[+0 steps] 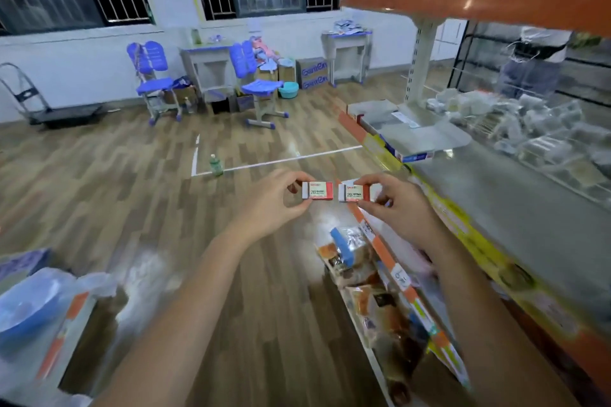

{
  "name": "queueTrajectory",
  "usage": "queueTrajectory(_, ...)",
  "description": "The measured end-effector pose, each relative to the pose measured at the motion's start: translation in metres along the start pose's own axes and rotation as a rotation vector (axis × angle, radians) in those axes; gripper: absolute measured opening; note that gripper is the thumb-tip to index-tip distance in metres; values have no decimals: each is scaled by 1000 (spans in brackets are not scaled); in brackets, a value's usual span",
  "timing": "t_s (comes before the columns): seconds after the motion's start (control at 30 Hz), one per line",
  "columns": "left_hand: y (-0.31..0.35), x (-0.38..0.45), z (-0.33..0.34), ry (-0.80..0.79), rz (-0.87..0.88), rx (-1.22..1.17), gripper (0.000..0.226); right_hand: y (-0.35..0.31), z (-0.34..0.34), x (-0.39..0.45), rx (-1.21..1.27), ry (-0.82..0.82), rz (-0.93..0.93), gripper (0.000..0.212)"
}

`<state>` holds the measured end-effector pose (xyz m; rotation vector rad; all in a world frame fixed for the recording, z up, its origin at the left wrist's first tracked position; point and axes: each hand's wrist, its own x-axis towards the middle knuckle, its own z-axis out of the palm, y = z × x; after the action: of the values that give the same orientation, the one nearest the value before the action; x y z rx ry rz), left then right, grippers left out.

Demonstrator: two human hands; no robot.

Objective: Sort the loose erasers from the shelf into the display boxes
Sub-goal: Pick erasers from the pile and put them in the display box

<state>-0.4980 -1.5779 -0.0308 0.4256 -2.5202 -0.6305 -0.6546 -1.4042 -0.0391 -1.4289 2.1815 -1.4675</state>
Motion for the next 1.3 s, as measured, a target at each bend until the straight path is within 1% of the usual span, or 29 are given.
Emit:
queueTrajectory(0.13, -61, 74, 10, -14, 28, -30, 28, 27, 21, 81, -22, 33, -19, 41)
queueTrajectory(0.27, -128, 159, 18, -63, 64, -72, 28, 59, 46, 166, -69, 47, 18, 33)
queueTrajectory(0.33, -157, 202, 22, -87, 101, -102, 28, 73, 54, 206, -90, 82, 42, 31)
queueTrajectory(0.43, -191, 263, 29, -116, 148, -145, 27, 94, 61, 260, -105, 166, 78, 31)
queueTrajectory(0.57, -228, 334, 47, -185, 173, -181, 31, 125, 65, 318, -206, 212, 133, 28)
queueTrajectory(0.73, -261, 413, 78, -202, 205, -166, 29, 166, 58, 375, -263, 320, 198, 27)
queueTrajectory(0.83, -275, 458, 96, -231, 250, -234, 28, 191, 48, 404, -343, 368, 264, 28)
queueTrajectory(0.93, -284, 502, 115, -283, 300, -281, 28, 213, 35, 433, -409, 359, 343, 29)
queueTrajectory(1.1, -293, 564, 152, -336, 360, -362, 31, 244, 23, 465, -474, 322, 469, 23)
queueTrajectory(1.3, -302, 611, 199, -490, 351, -423, 31, 256, 27, 483, -547, 256, 622, 23)
